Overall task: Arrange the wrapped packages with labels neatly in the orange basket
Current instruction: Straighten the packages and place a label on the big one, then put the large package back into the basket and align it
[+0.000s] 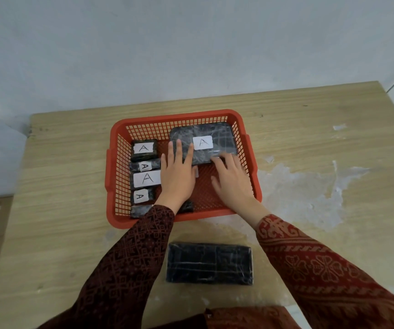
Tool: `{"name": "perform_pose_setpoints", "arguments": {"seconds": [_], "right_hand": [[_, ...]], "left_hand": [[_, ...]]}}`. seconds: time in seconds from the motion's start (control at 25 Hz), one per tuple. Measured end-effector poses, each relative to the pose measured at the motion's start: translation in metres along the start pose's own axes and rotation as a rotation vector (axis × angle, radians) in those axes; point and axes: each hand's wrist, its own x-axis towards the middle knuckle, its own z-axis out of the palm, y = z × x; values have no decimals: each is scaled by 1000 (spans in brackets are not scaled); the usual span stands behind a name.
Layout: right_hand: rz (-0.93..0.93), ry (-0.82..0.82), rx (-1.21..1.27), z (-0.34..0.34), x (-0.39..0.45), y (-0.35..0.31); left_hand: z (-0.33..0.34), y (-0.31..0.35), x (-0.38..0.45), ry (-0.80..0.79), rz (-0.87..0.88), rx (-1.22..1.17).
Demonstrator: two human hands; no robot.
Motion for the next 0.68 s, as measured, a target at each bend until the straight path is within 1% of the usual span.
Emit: {"name": "perform_pose_setpoints", "arguments": {"seconds": [0.08, 0.16, 0.24, 0.32, 0.4, 0.44, 0.52, 0.6, 0.68], "right_hand": [[-9, -41, 32, -5, -1, 2], [-38, -85, 81, -14, -4, 0], [-117, -59, 159, -26, -14, -2], [-257, 34, 251, -37, -35, -5], [-398, 96, 318, -42, -66, -8], [-445, 95, 326, -42, -82, -7], [-496, 30, 314, -32, -116, -1], [-502, -111, 252, -17, -144, 12], [-475, -318, 85, -2, -164, 23]], "left_hand": [[-10, 1, -8, -19, 15, -28], [-22, 1, -26, 22, 24, -104], [-34, 3, -53, 168, 37, -205], [-39, 2, -85, 355, 89, -253], [-39, -3, -115, 459, 169, -267], [-37, -7, -128, 471, 212, -272], [-28, -16, -152, 453, 295, -243], [-13, -27, -173, 376, 367, -161], [5, -37, -194, 223, 418, -66]]}}
